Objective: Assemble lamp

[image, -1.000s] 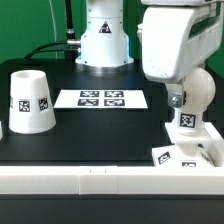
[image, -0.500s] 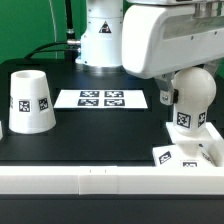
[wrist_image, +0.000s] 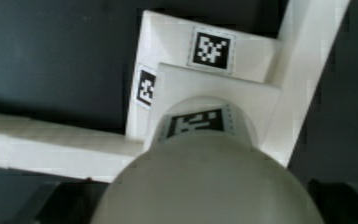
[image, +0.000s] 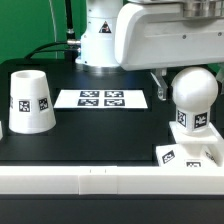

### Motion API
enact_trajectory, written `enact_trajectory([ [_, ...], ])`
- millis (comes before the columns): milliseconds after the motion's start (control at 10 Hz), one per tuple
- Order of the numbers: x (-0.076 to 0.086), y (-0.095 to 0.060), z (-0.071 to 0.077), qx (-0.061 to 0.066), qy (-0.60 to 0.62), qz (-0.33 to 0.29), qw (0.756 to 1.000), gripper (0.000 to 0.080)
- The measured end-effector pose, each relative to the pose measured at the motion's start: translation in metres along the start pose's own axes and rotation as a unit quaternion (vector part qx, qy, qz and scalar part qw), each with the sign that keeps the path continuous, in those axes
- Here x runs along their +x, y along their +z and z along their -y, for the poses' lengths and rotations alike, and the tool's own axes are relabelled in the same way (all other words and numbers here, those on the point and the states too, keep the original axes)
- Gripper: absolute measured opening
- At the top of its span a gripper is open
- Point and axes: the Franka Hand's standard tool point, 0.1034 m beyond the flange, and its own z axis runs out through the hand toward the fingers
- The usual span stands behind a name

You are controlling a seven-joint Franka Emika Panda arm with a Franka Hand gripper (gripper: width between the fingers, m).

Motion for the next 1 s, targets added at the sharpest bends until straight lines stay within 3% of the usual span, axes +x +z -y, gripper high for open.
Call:
enact_trajectory([
  [700, 0.0008, -0.0008, -0.0001, 0.003, 0.218, -0.001, 0.976, 0.0578],
  [1000, -0.0062, 0.0029, 0.0077, 0.002, 0.371, 0.013, 0.928, 0.0578],
])
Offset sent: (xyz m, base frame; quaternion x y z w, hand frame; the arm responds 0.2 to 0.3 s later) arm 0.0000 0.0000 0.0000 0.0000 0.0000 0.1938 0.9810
